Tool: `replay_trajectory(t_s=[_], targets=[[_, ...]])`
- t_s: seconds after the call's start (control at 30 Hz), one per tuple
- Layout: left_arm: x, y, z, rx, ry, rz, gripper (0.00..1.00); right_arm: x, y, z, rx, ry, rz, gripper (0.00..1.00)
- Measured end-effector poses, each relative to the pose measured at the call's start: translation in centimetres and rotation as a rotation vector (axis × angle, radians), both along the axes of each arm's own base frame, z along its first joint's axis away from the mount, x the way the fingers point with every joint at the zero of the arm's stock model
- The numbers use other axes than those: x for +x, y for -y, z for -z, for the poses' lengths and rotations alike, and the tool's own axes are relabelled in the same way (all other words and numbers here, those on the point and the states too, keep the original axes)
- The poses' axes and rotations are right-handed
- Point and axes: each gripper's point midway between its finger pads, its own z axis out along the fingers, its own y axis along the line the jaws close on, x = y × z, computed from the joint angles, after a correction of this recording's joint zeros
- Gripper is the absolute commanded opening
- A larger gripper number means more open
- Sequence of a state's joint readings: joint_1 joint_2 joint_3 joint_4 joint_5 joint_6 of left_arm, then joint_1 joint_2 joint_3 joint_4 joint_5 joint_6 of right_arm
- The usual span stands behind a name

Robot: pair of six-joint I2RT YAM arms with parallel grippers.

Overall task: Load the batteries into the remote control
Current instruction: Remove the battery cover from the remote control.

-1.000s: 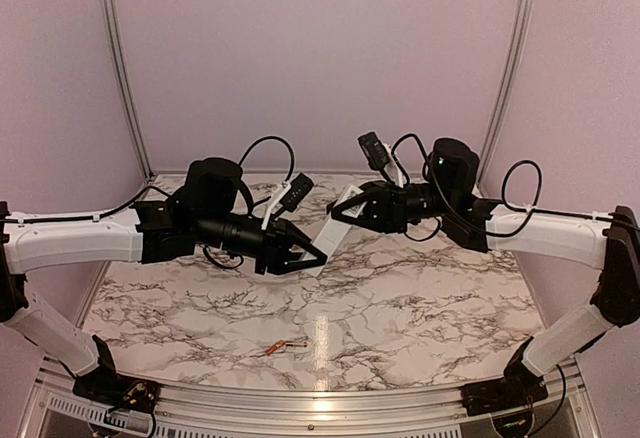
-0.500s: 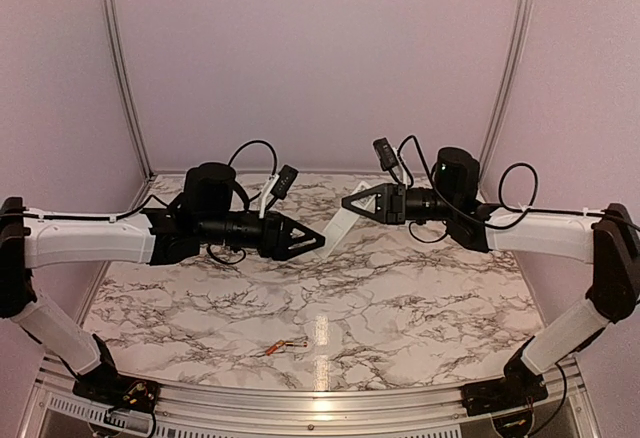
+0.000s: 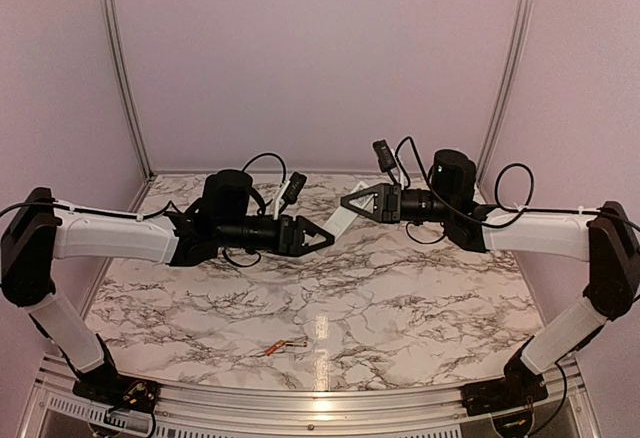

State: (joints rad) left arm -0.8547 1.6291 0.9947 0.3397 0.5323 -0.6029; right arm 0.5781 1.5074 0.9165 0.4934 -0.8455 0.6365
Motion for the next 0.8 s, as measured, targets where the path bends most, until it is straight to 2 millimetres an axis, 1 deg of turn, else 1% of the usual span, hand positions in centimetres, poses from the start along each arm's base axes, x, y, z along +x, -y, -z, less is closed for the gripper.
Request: replay_trajectory(t_s=[0.13,0.27,0.43,0.57,0.8], targets=[[0.6,0.5,-0.3,-0.012,-0.014,-0.013,0.49,0.0,0.0,0.0,0.0,0.0,0.002,0.02],[0.9,0.5,-0.2,-0.011,-0.028,-0.03,0.42,0.1,0.0,0.0,0.0,0.001,0.003,0.02],[0.9,0.5,-0.4,-0.019,-0.025,-0.025,0.42,0.2,0.3,-0.2,0.013,-0.003,0.012,0.01],[0.9,0.4,-0.3,-0.025,-0.023,-0.025,0.42,0.0,0.6,-0.2,0.031,-0.012,0.011,0.01],[1.1,0.0,0.5,-0.009,-0.04,-0.038,0.44,0.6,1.5,-0.7,0.063,-0.009,0.038,0.01]])
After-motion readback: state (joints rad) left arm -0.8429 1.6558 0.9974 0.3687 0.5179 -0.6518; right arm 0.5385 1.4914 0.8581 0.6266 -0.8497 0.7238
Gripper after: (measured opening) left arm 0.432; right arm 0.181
